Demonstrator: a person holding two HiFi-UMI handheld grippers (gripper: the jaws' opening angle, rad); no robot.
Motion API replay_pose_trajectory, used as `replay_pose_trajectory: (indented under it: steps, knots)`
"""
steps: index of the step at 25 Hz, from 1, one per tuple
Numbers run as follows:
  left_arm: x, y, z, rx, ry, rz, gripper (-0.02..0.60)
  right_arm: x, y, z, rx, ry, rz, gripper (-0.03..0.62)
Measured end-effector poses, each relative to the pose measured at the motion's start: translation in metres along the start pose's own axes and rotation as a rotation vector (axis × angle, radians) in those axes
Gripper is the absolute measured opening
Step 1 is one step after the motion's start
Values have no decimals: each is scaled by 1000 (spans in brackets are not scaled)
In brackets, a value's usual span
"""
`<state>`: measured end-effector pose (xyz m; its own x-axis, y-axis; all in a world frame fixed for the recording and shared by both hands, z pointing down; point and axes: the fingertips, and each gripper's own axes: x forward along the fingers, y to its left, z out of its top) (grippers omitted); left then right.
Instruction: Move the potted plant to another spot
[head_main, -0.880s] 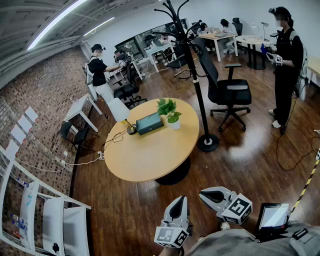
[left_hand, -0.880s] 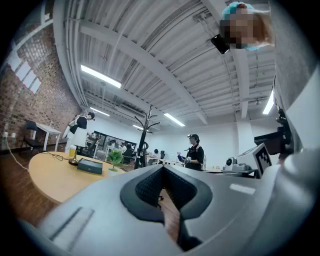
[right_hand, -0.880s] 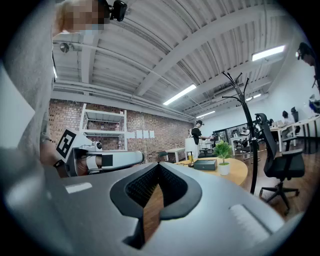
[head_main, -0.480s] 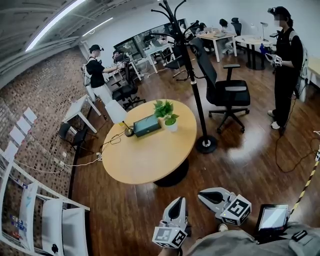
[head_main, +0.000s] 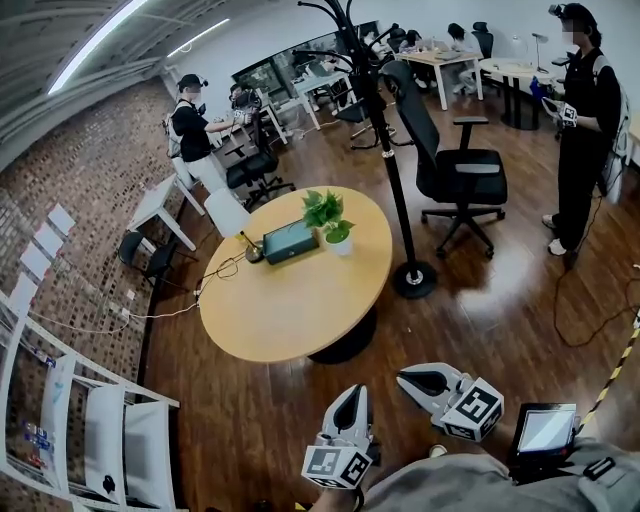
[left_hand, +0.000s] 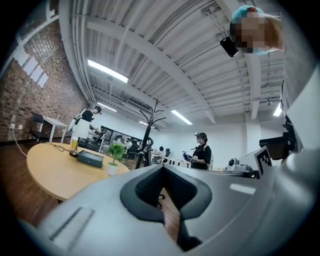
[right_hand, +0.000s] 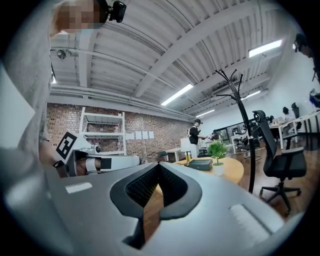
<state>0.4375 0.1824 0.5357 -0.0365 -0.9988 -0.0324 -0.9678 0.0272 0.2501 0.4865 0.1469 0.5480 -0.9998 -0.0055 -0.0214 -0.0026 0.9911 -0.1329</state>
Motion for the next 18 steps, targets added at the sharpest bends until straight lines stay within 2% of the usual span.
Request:
replay_pose_trajectory:
  steps: [8,18]
  knots:
    - [27,15,-7,-12,11,23,0,11,-36,-8,11,37,-10,0]
    - [73,85,-7,-32,5,-6,0,75,-83,-21,13,55,-54,0]
